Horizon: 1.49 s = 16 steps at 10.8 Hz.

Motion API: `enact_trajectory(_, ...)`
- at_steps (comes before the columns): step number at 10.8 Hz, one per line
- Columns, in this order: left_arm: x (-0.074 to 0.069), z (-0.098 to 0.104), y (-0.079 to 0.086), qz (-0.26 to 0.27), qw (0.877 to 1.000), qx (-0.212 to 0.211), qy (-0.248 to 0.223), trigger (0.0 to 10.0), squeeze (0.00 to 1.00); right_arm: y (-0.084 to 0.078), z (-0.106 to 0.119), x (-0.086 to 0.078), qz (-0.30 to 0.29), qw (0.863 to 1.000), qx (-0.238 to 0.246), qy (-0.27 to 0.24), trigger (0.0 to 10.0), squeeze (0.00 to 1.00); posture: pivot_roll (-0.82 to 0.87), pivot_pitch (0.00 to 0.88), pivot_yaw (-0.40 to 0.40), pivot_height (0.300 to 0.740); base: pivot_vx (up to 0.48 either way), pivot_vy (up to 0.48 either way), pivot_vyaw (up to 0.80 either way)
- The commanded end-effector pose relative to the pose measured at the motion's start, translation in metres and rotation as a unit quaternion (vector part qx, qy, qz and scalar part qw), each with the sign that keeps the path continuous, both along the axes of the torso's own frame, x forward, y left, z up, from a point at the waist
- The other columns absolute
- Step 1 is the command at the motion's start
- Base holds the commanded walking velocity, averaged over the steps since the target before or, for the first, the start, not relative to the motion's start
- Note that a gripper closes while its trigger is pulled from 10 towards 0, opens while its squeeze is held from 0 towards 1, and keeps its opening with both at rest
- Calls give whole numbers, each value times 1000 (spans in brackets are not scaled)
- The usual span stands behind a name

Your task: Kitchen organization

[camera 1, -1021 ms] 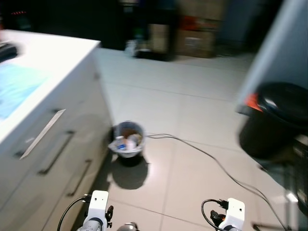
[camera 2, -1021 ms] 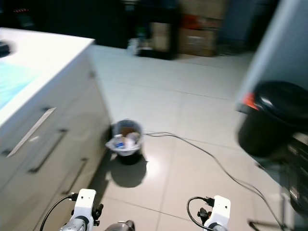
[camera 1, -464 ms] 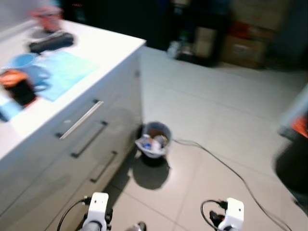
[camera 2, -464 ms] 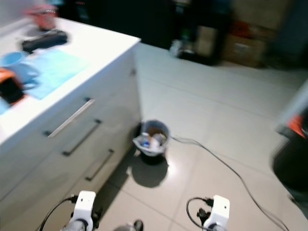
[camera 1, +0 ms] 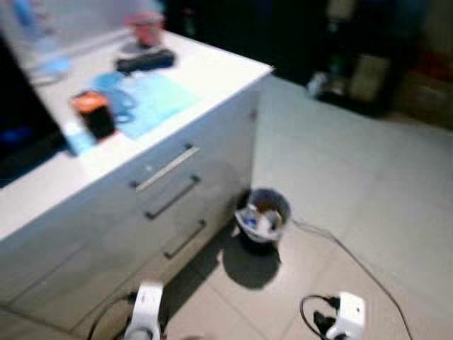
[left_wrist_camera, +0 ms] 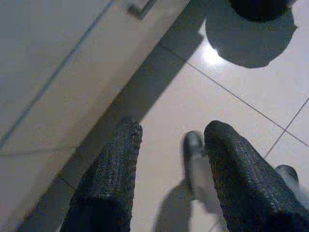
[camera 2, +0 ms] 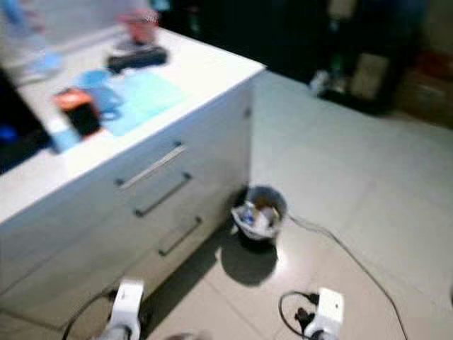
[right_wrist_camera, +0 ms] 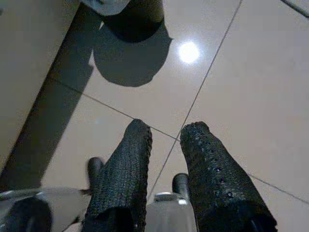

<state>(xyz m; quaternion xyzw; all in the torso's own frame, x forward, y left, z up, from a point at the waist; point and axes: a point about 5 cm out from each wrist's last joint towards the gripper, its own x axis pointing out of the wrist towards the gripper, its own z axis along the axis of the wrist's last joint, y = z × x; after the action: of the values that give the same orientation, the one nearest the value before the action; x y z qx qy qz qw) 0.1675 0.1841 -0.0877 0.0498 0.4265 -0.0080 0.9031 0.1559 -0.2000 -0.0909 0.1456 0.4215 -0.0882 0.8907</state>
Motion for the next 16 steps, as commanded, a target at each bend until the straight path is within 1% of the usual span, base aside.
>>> enact_trajectory(1,0,1,7,-2,1000,9,1,10000,0,7,-2,-1,2,1000,12,3,10000,0,-1,70,20,740,0,0,800)
enact_trajectory(5,0,1,7,-2,1000,9,1,10000,0,7,-2,-1,0,1000,13,3,10000,0,0,85,17,740,0,0,800)
enact_trajectory(16,0,1,6,3,1000,7,0,10000,0,6,-1,-1,4,1000,13,3,10000,0,6,88,10,740,0,0,800)
